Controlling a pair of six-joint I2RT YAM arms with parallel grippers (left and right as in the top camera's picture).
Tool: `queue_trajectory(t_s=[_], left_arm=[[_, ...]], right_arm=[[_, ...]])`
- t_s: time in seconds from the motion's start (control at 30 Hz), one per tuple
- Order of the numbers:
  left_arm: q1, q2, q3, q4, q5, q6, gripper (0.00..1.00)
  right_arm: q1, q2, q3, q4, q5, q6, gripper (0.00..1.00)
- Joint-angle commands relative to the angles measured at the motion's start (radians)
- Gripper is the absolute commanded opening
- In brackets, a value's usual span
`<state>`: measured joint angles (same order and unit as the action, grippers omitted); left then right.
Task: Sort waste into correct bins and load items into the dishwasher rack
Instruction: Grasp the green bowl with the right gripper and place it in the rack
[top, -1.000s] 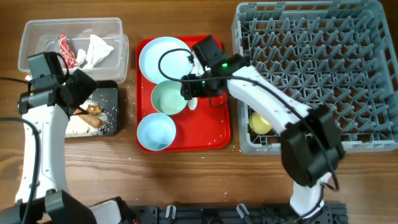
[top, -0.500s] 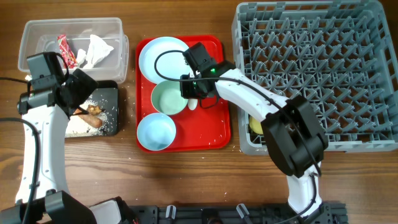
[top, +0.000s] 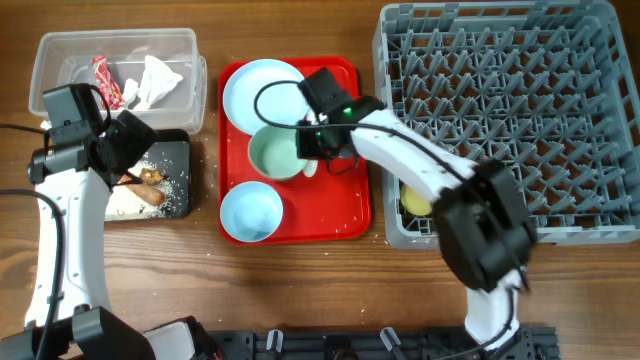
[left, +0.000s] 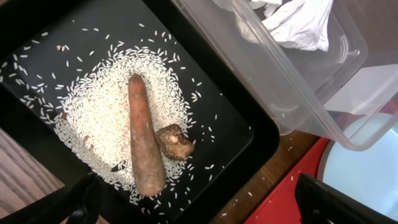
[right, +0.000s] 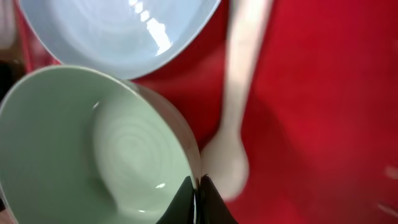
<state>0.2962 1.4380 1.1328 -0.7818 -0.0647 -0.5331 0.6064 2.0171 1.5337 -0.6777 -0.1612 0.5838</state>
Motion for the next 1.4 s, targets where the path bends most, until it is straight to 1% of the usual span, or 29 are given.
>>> queue_trajectory(t_s=[0.0,0.03,0.13,0.17,0.2,0.23,0.3,0.37,0.4,0.53,0.6,0.7,0.73,0.9,1.0,1.1,1.3,1.37], left_arm=[[-0.003,-0.014,0.014,0.0,0.008,0.001,1.0],[-0.003,-0.014,0.014,0.0,0.008,0.001,1.0],[-0.003,-0.014,0.014,0.0,0.008,0.001,1.0],[-0.003,-0.014,0.014,0.0,0.008,0.001,0.99],[-0.003,-0.014,0.014,0.0,0.008,0.001,1.0],[-0.003,-0.014,0.014,0.0,0.008,0.001,1.0],[-0.003,-0.014,0.014,0.0,0.008,0.001,1.0],[-0.003,-0.014,0.014,0.0,0.008,0.001,1.0],[-0.003,-0.014,0.014,0.0,0.008,0.001,1.0],[-0.003,-0.014,0.014,0.0,0.008,0.001,1.0],[-0.003,-0.014,0.014,0.0,0.008,0.001,1.0],[-0.003,-0.014,0.014,0.0,0.008,0.001,1.0],[-0.003,-0.014,0.014,0.0,0.008,0.001,1.0],[-0.003,-0.014,0.014,0.0,0.008,0.001,1.0],[-0.003,-0.014,0.014,0.0,0.008,0.001,1.0],[-0.003,-0.014,0.014,0.0,0.008,0.001,1.0],[-0.003,-0.014,0.014,0.0,0.008,0.001,1.0],[-0.003,-0.014,0.014,0.0,0.008,0.001,1.0]], right_arm=[[-0.044,-0.272,0.011,-0.034,0.283,-0.055,0.04],[-0.051,-0.325,0.011,-0.042,0.377,-0.058,0.04],[-0.078,-0.453,0.011,-0.034,0.803,-0.063,0.04],[-0.089,-0.471,0.011,-0.023,0.953,-0.09,0.04],[-0.101,-0.473,0.011,-0.005,1.056,-0.13,0.04],[-0.136,-0.458,0.011,0.043,1.185,-0.211,0.04],[-0.18,-0.417,0.011,0.125,1.233,-0.307,0.04],[-0.253,-0.296,0.011,0.356,1.276,-0.522,0.04],[-0.262,-0.261,0.011,0.419,1.281,-0.586,0.04],[-0.273,-0.101,0.011,0.701,1.28,-0.953,0.04],[-0.271,-0.029,0.011,0.816,1.28,-1.107,0.04],[-0.271,0.062,0.011,0.932,1.28,-1.267,0.04],[-0.271,0.088,0.011,0.946,1.28,-1.291,0.04],[-0.267,0.148,0.011,0.931,1.267,-1.278,0.04],[-0.251,0.15,0.011,0.808,1.172,-1.273,0.04],[-0.232,0.15,0.011,0.701,1.133,-1.255,0.04],[-0.197,0.15,0.011,0.617,1.123,-1.235,0.05],[-0.186,0.15,0.011,0.609,1.124,-1.233,0.5]])
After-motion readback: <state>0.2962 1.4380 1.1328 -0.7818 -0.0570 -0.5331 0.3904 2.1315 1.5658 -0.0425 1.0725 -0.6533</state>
